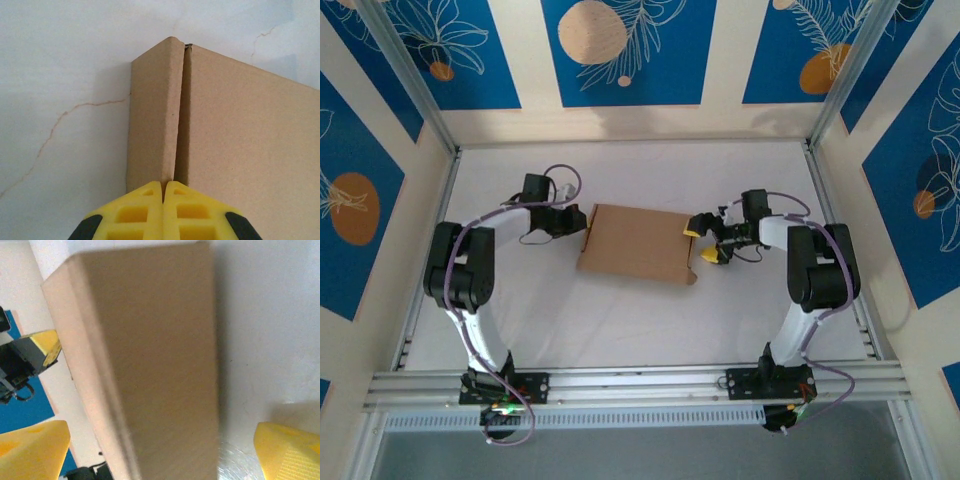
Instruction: Fold the paper box
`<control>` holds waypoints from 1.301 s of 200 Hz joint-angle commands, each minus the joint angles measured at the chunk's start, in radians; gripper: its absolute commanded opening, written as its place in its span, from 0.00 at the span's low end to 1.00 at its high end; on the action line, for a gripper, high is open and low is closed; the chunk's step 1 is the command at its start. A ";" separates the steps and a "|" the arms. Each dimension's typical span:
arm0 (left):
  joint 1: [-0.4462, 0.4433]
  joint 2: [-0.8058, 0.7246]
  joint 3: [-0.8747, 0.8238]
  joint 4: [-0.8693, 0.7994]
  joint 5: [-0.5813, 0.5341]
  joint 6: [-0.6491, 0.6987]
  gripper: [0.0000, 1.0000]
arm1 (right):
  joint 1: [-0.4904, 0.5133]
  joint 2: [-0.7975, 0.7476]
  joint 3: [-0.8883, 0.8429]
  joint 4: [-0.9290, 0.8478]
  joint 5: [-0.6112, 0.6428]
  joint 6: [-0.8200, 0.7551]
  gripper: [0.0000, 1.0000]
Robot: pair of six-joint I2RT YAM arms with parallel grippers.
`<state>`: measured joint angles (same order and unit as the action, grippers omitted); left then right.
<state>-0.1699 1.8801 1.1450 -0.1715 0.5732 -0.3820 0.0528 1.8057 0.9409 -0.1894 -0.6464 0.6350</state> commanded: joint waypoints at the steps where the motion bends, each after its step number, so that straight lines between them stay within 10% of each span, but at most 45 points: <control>1: 0.012 0.080 -0.025 -0.083 -0.048 0.016 0.02 | 0.048 0.038 -0.001 0.047 -0.086 0.007 0.95; 69: 0.007 0.062 -0.028 -0.051 0.036 -0.031 0.04 | 0.090 -0.022 -0.056 0.272 -0.141 0.252 0.71; 135: -0.008 -0.231 0.006 -0.166 -0.156 0.099 0.46 | 0.067 -0.101 -0.110 0.211 -0.144 0.401 0.52; 183: -0.259 -0.578 -0.144 0.052 -0.494 0.546 0.62 | 0.048 -0.162 -0.163 0.173 -0.162 0.472 0.50; 223: -0.530 -0.740 -0.337 0.236 -0.563 1.071 0.88 | 0.046 -0.210 -0.191 0.170 -0.182 0.522 0.49; 260: -0.665 -0.753 -0.436 0.268 -0.601 1.242 0.97 | 0.045 -0.244 -0.214 0.190 -0.191 0.564 0.50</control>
<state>-0.7593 1.1305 0.7635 0.0254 0.0475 0.6098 0.1024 1.5986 0.7528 0.0216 -0.7990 1.1385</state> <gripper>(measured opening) 0.955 0.533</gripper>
